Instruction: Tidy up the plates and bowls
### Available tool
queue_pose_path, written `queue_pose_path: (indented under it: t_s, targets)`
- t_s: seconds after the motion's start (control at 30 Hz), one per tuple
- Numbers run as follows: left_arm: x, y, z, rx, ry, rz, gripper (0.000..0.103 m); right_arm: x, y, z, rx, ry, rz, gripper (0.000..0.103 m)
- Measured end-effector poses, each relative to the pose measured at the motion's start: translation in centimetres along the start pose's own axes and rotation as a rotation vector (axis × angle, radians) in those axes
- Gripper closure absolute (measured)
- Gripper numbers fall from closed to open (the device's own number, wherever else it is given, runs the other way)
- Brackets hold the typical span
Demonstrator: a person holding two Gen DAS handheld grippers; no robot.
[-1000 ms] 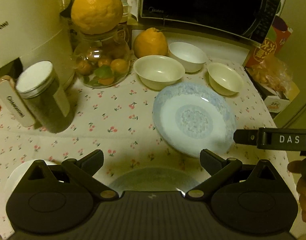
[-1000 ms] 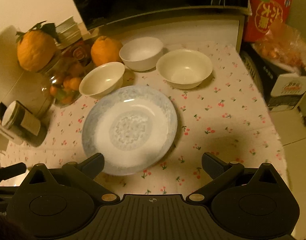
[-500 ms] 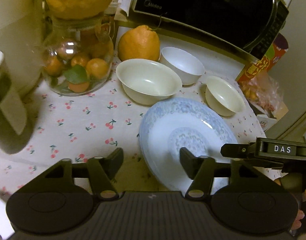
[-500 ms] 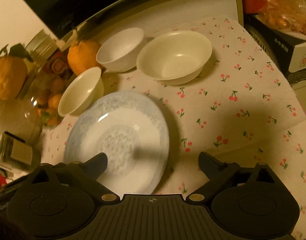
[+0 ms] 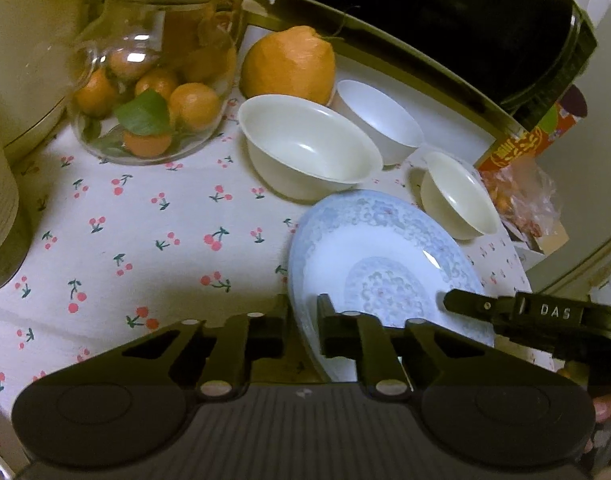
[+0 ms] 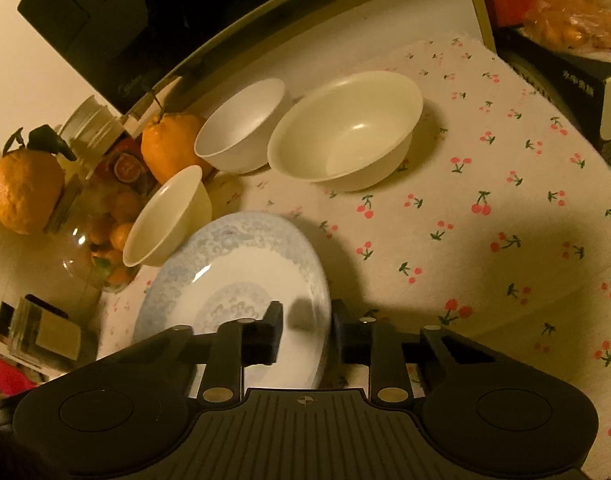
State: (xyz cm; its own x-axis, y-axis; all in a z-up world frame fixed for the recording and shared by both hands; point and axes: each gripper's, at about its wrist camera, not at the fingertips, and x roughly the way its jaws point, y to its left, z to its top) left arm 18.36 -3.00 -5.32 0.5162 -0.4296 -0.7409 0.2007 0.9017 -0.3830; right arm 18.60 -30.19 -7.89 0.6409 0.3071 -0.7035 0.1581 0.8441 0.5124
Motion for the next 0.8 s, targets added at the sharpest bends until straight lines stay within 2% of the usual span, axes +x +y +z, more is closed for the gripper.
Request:
queue_pose_path:
  t_s: [0.07, 0.3, 0.57, 0.8]
  targets:
    - [-0.1, 0.1, -0.1, -0.01, 0.001, 0.004, 0.095, -0.1, 0.1, 0.0, -0.008, 0.0, -0.017, 0.087]
    - [-1.1, -1.0, -0.7, 0.016, 0.014, 0.0, 0.096, -2.2, 0.0, -0.6, -0.018, -0.008, -0.045, 0.088]
    - [-2.2, -2.6, -1.2, 0.08, 0.021, -0.069, 0.096, -5.8, -0.2, -1.5, -0.052, -0.013, -0.08, 0.088]
    - [-2.6, -4.3, -2.4, 0.155, 0.039, -0.106, 0.095, -7.6, -1.4, -2.6, -0.024, 0.02, -0.132, 0.088]
